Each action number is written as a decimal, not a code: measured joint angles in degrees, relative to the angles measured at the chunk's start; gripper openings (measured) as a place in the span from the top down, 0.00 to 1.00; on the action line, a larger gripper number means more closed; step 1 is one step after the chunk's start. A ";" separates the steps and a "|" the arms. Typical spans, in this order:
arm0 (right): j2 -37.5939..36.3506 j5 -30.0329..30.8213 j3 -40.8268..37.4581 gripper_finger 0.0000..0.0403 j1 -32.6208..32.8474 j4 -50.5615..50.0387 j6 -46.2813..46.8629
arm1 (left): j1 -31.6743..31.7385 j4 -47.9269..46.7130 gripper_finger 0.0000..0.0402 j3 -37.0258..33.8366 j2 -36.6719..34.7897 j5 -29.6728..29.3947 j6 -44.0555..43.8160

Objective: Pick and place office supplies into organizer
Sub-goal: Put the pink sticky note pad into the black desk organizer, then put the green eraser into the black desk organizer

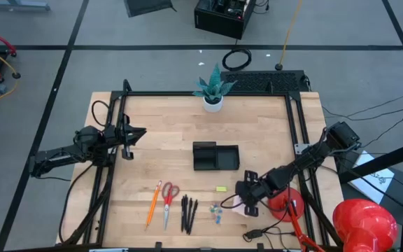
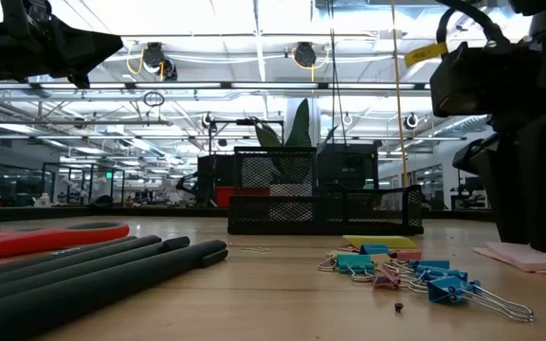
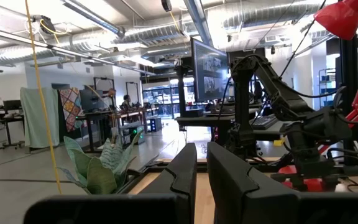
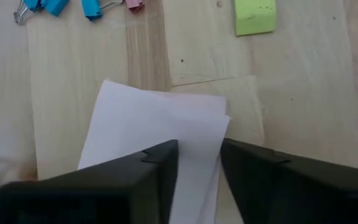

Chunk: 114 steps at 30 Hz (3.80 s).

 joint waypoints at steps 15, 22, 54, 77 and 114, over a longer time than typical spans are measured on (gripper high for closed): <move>-7.11 0.82 -0.23 1.00 -1.85 -0.86 -3.45 | 0.00 -0.07 0.88 0.00 0.01 -0.04 0.00; -11.43 2.56 -0.22 1.00 -1.90 -0.68 -5.87 | 0.00 -0.18 0.88 0.00 0.01 -0.04 -1.16; -13.81 -2.30 17.54 1.00 -16.37 -25.23 -24.19 | 0.00 -0.25 0.88 0.00 -0.01 -0.04 -1.45; -8.31 -6.40 21.99 1.00 -36.69 -25.35 -46.25 | -0.02 -0.38 0.88 -0.02 0.01 -0.46 -0.05; 3.56 -12.15 21.97 0.87 -40.56 -23.04 -54.16 | 0.00 -1.35 0.88 -0.02 -0.01 -1.62 0.26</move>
